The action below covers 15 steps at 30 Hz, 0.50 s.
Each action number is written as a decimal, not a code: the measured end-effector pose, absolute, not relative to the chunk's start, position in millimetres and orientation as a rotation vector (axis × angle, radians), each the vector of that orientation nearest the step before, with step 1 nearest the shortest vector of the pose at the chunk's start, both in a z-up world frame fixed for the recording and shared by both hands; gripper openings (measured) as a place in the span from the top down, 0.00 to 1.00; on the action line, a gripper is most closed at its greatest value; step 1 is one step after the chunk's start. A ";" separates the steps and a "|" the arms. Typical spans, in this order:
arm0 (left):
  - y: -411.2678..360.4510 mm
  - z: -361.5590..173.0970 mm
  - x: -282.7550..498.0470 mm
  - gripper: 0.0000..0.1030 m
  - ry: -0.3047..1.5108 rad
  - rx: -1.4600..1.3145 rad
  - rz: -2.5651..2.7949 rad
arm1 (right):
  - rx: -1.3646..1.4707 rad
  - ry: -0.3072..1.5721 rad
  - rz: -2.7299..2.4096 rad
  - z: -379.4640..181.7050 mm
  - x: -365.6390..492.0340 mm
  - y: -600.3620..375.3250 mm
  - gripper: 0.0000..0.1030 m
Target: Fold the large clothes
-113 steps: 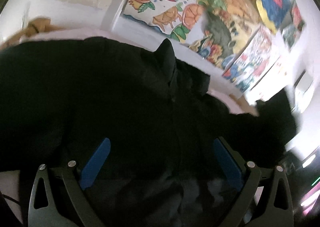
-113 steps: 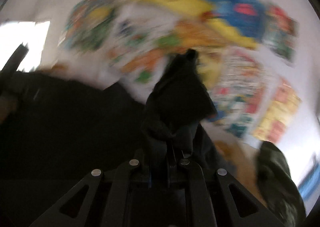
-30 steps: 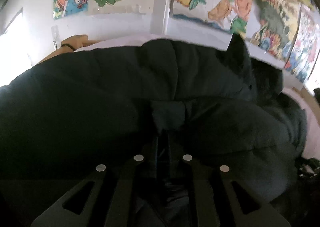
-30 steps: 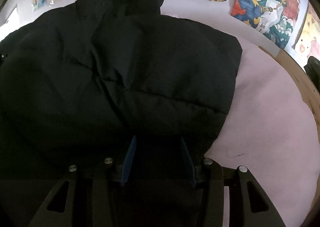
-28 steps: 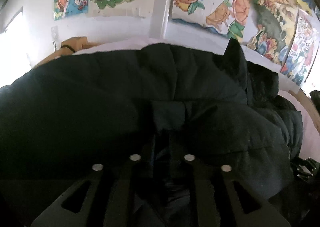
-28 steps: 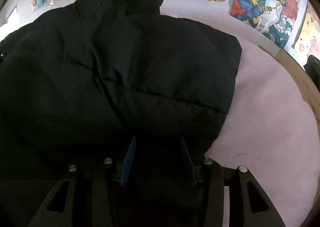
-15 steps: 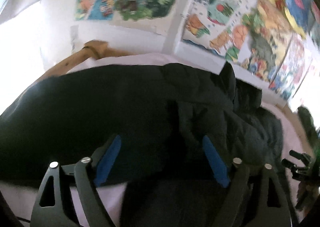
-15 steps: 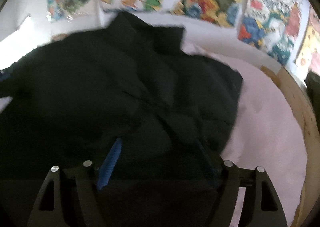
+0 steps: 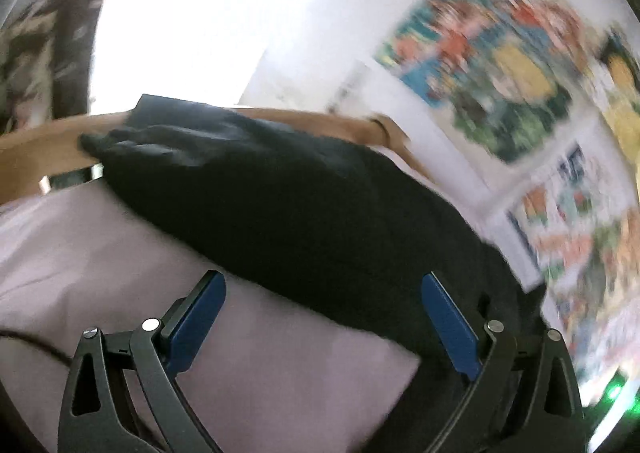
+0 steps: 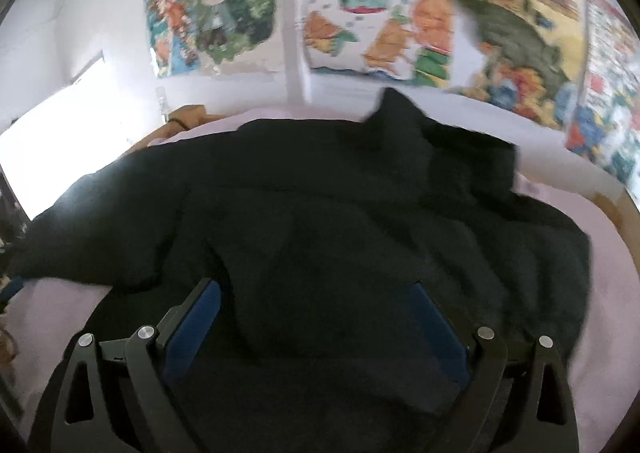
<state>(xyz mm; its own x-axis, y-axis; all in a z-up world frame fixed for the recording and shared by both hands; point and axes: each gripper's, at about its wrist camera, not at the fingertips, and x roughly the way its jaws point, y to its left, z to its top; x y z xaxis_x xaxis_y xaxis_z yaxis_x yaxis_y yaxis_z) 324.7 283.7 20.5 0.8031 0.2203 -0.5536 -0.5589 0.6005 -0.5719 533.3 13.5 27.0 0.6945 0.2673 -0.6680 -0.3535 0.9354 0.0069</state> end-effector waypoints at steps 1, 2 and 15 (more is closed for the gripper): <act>288.3 19.3 321.5 0.07 0.431 -0.835 0.477 | -0.129 0.706 0.349 20.8 537.8 24.1 0.06; 292.1 17.7 320.0 0.07 0.417 -0.851 0.480 | -0.121 0.695 0.354 16.3 540.6 28.4 0.06; 331.1 -18.7 286.7 0.07 0.245 -0.971 0.568 | -0.215 0.713 0.372 -41.7 578.9 89.9 0.03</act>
<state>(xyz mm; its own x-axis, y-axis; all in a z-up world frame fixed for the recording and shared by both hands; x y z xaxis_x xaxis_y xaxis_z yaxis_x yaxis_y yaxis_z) 286.7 331.1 -18.7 0.8288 0.3443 -0.4411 -0.5571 0.4339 -0.7080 578.9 89.9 -41.7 0.6950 0.2583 -0.6710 -0.4027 0.9130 -0.0656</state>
